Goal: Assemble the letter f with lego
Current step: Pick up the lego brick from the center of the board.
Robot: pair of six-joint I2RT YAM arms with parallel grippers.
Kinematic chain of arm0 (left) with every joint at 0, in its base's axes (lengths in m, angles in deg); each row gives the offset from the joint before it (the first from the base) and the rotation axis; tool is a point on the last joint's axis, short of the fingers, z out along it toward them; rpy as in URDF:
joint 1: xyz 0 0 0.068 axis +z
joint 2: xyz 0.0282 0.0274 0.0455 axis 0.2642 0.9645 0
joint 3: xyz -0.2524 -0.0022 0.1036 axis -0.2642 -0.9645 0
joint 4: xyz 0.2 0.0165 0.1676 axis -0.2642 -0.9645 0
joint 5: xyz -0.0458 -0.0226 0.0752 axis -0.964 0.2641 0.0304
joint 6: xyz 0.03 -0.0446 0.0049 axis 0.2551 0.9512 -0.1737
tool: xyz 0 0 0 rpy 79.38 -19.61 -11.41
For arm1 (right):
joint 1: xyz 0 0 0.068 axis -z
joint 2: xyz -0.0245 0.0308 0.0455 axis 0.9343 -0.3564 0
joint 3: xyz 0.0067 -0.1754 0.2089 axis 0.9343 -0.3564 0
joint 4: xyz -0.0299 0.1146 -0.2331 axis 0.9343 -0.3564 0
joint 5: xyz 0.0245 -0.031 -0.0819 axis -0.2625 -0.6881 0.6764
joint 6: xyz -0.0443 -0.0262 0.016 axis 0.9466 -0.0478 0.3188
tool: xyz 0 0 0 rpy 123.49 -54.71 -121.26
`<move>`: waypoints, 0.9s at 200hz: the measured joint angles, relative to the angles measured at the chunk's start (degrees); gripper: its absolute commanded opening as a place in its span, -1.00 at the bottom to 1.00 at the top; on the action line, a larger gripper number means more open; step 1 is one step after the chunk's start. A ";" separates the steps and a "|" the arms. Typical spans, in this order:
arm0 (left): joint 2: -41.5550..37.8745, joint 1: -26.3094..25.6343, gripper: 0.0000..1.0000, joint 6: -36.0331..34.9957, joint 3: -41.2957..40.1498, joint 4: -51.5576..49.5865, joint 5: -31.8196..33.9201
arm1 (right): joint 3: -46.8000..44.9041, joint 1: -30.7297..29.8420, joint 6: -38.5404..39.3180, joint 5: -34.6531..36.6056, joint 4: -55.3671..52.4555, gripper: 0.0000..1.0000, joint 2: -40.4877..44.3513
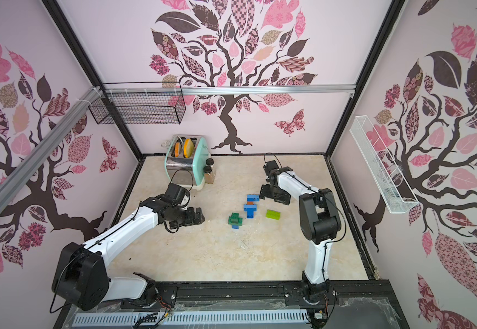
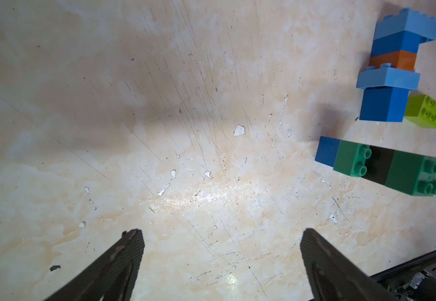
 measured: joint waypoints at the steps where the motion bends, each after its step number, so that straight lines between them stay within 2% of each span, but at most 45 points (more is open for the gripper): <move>1: 0.00 0.00 0.96 0.02 0.00 0.00 0.00 | -0.04 0.04 0.02 -0.11 0.04 0.99 -0.20; 77: 0.04 0.00 0.96 0.87 0.00 0.26 0.70 | -2.60 0.35 2.03 -2.54 1.33 0.90 -1.57; 157: 4.35 0.00 0.96 1.14 0.79 1.36 0.61 | -7.21 0.35 2.03 -4.90 1.55 0.93 4.20; 180: 4.83 0.00 0.96 1.14 0.96 1.66 0.59 | -9.05 0.33 2.03 -5.46 1.77 0.87 6.05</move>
